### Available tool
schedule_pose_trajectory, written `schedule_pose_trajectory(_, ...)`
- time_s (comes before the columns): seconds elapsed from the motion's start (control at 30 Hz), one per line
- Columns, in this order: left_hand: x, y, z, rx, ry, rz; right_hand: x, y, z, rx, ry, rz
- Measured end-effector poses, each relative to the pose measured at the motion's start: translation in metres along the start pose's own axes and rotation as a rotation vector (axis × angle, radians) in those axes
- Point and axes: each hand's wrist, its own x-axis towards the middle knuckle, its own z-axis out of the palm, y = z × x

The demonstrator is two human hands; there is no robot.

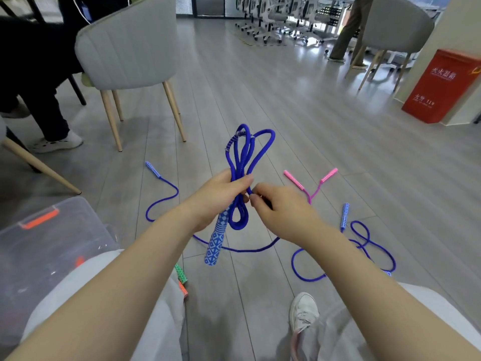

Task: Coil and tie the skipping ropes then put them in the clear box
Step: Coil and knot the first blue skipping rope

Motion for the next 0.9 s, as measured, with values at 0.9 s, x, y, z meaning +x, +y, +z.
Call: schedule_pose_trajectory(0.9, 0.016, 0.016, -0.074, -0.887, 0.492, -0.043, -0.005, 0.07, -0.083, 0.358, 0.086, 0.288)
